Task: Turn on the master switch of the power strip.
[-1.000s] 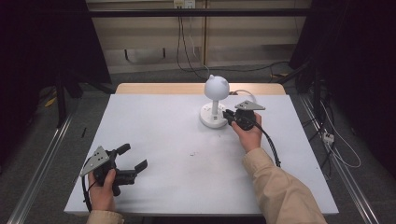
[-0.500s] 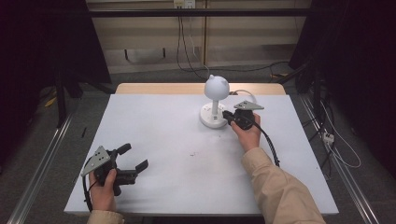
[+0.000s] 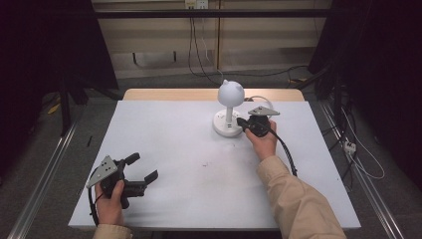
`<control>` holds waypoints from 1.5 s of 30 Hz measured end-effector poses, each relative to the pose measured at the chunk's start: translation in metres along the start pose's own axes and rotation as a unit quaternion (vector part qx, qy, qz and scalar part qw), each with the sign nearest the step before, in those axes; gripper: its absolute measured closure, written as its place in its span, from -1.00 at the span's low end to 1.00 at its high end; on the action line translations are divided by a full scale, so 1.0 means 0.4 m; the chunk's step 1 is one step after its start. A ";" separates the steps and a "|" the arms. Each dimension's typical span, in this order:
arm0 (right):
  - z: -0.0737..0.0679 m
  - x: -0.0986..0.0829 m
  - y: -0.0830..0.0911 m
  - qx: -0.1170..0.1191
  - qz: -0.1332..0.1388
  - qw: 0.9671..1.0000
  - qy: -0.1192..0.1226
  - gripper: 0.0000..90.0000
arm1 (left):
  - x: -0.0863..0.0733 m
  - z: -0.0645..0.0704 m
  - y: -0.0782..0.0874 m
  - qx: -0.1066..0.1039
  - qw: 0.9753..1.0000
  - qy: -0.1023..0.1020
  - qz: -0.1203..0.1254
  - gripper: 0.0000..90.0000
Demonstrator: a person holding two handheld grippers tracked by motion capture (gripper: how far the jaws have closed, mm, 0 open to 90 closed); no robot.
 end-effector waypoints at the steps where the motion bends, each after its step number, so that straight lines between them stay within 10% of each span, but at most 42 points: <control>1: 0.000 -0.001 -0.001 0.001 0.000 1.000 0.001 1.00 | 0.000 0.000 0.000 0.000 1.000 0.000 0.000 -0.96; 45: 0.017 -0.021 -0.040 -0.011 -0.006 1.000 0.015 1.00 | -0.003 0.007 -0.002 -0.006 1.000 -0.004 -0.005 -0.96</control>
Point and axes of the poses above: each handheld gripper's, and its own axes: y roughly backward along the jaws, x roughly out of its top, z roughly to its right, the point moved 8 cm from there along -y, roughly forward along the jaws, and after that the axes turned 6 degrees about -z, right-handed, at the moved point
